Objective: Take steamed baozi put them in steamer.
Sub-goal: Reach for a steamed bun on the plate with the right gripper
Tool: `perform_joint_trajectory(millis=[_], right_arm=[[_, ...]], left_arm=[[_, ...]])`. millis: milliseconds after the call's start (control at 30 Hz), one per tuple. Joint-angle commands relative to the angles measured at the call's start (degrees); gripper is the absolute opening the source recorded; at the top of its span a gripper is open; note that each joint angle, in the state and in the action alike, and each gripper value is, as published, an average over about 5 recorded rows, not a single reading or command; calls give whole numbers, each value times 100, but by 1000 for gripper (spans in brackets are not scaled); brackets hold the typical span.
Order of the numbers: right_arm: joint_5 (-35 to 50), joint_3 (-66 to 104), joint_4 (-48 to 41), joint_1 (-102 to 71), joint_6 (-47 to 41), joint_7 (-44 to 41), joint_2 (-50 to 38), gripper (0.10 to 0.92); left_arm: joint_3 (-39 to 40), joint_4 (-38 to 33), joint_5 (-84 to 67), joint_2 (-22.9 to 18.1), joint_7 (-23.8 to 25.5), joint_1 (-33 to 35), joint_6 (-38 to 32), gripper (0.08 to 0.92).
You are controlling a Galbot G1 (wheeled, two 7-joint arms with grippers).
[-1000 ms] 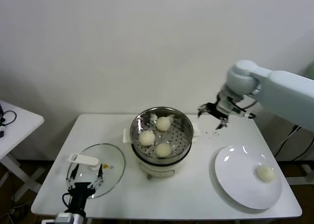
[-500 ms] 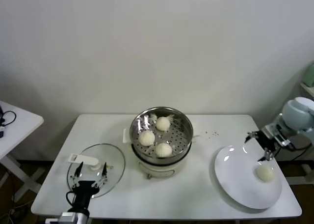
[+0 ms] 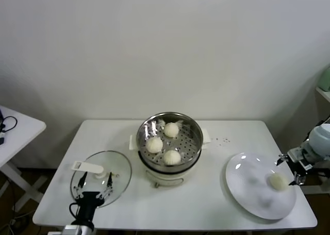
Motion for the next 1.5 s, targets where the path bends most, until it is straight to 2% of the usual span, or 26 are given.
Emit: perform_joint_trajectory(millis=[33,1100,1500], right_arm=[[-495,545,-498,-684,11,37,293,823],[-749,564,-776,-735,136,260,752,820],[-605,545,-742,-648,83,237,721,740]], left_arm=[[13,-18,20,5,-2,1,19,823],[34,57,75,3,-1,-44,36,823],[42,54,65,-1,0,-27,23,823]])
